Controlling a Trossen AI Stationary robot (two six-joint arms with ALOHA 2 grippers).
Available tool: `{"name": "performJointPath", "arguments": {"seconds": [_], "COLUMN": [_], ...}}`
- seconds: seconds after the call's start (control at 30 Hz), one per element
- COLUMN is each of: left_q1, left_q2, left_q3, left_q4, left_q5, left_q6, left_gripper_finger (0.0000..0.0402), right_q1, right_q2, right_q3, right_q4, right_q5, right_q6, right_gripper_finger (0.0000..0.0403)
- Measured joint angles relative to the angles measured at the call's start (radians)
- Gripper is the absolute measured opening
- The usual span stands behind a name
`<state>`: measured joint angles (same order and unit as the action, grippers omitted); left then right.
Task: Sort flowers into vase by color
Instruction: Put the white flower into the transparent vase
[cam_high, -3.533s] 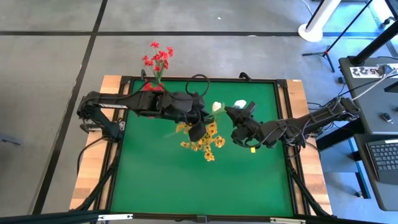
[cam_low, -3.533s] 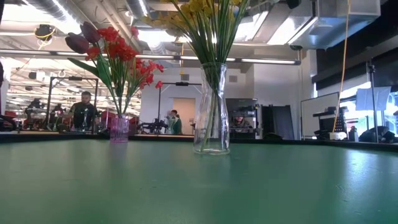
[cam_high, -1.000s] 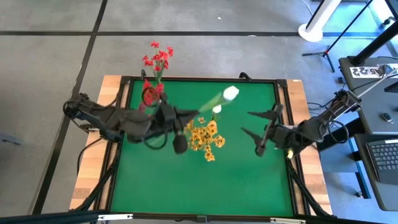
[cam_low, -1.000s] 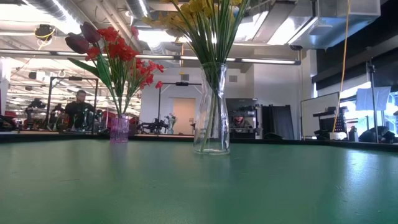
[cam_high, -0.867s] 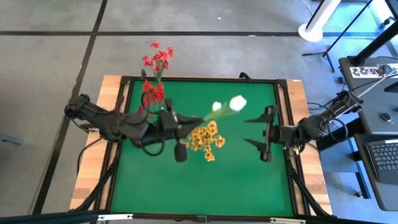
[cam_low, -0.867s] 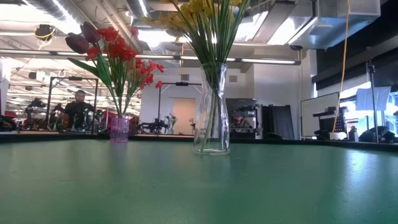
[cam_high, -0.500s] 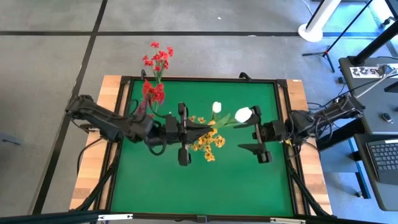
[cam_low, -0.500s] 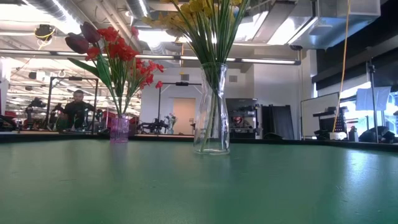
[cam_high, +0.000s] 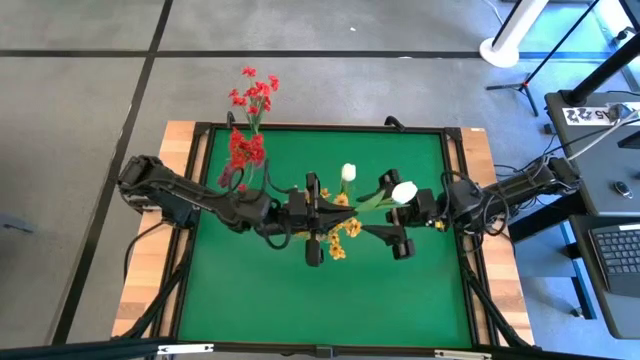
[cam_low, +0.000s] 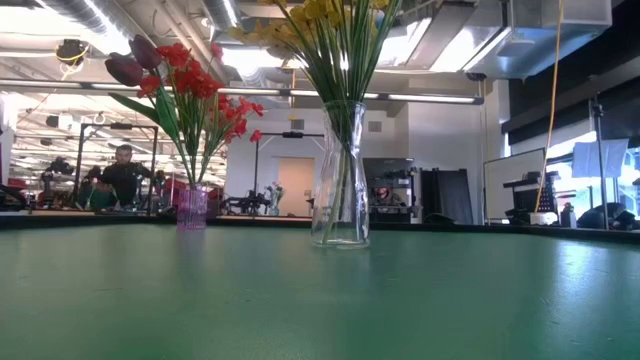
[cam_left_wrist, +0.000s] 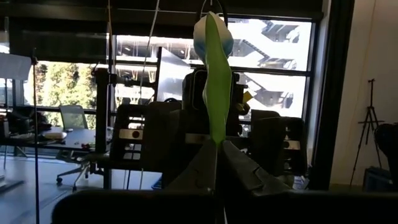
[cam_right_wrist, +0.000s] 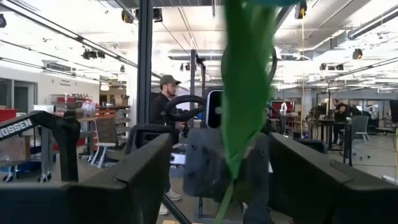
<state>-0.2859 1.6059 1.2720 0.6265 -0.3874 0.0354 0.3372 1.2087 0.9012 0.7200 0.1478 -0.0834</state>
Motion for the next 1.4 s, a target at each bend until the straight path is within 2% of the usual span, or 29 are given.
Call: {"name": "performJointPath", "arguments": {"seconds": [0.07, 0.17, 0.27, 0.4, 0.47, 0.6, 0.77, 0.97, 1.2, 1.4], "left_q1": [-0.001, 0.0, 0.0, -0.004, -0.004, -0.007, -0.039, -0.133, -0.253, -0.361], "left_q2": [0.005, 0.005, 0.005, 0.005, 0.005, 0.004, 0.002, -0.021, -0.107, -0.176], "left_q3": [0.0, 0.0, 0.0, 0.0, 0.0, 0.0, 0.001, 0.0, 0.0, 0.001], "left_q4": [0.003, 0.005, 0.005, -0.003, -0.012, -0.022, -0.067, -0.046, -0.046, -0.177], "left_q5": [-0.003, -0.014, -0.013, -0.012, -0.013, -0.054, -0.086, -0.357, -0.593, -0.82], "left_q6": [0.001, 0.0, 0.0, -0.004, -0.006, -0.007, 0.046, 0.199, 0.331, 0.347], "left_gripper_finger": [0.0, 0.0, 0.0, 0.0, 0.0, 0.0004, 0.0035, 0.0044, 0.0045, 0.0042], "right_q1": [0.002, 0.002, 0.003, 0.002, 0.003, 0.003, 0.003, 0.004, 0.004, 0.004], "right_q2": [0.0, 0.0, 0.0, 0.0, 0.0, 0.0, -0.005, -0.059, -0.185, -0.295], "right_q3": [0.0, 0.0, 0.0, 0.0, 0.0, 0.0, 0.0, 0.0, 0.0, 0.0], "right_q4": [-0.002, -0.003, -0.003, -0.005, -0.006, -0.012, -0.023, -0.051, -0.189, -0.367], "right_q5": [0.01, 0.012, 0.015, 0.017, 0.027, 0.056, 0.073, 0.08, 0.078, 0.01], "right_q6": [0.0, 0.0, 0.0, -0.002, -0.014, -0.032, -0.06, -0.079, -0.065, 0.019], "right_gripper_finger": [0.0253, 0.0211, 0.0147, 0.0042, 0.0015, 0.0019, 0.0009, 0.0005, 0.0002, 0.0001]}}
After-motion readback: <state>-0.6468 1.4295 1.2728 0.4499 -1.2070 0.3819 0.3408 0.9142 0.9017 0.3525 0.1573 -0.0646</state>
